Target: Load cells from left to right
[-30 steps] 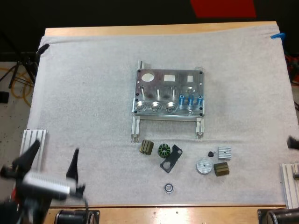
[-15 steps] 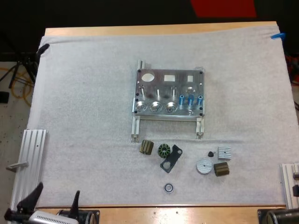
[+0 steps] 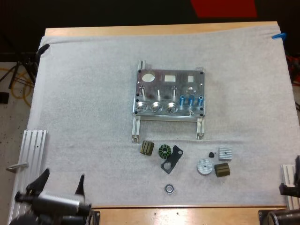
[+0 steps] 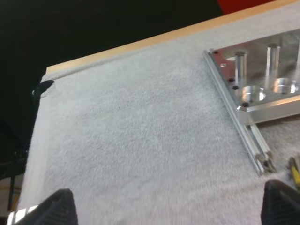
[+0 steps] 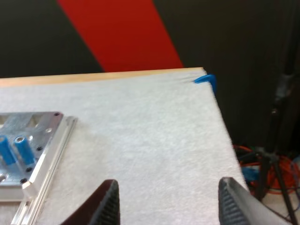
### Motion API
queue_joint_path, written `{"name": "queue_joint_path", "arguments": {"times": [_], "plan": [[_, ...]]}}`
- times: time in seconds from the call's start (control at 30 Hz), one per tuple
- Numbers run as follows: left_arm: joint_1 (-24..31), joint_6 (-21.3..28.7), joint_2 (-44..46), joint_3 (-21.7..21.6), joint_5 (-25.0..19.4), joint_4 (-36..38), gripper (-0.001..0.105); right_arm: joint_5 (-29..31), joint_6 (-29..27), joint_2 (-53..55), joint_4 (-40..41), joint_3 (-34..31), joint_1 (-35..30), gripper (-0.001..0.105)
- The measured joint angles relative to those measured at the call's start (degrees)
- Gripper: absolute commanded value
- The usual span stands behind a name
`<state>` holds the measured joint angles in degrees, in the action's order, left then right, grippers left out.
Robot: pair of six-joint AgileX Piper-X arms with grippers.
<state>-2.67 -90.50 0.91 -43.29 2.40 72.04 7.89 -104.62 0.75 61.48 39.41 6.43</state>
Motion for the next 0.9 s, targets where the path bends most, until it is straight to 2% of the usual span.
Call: {"name": "queue_joint_path", "arguments": {"times": [0.07, 0.13, 0.3, 0.43, 0.9], "plan": [[0.0, 0.0, 0.0, 3.6, 0.0, -3.5, 0.078, -0.9, 0.0, 0.0, -1.0, -1.8, 0.0, 0.047], [0.0, 0.0, -0.1, 9.0, 0.0, -8.6, 0.078, -1.3, 0.0, 0.0, -2.3, -4.5, 0.0, 0.047], [0.0, -0.1, -0.1, 14.8, 0.8, -12.6, 0.078, -1.2, 0.0, 0.0, -2.7, -9.0, 0.0, 0.047], [0.0, -0.3, -0.1, 15.1, 2.4, -15.0, 0.078, -1.2, 0.0, -0.1, -3.6, -10.8, 0.0, 0.047], [0.0, -0.3, -0.1, 15.1, 2.5, -15.2, 0.078, -1.2, 0.0, -0.1, -4.3, -10.8, 0.0, 0.047]]}}
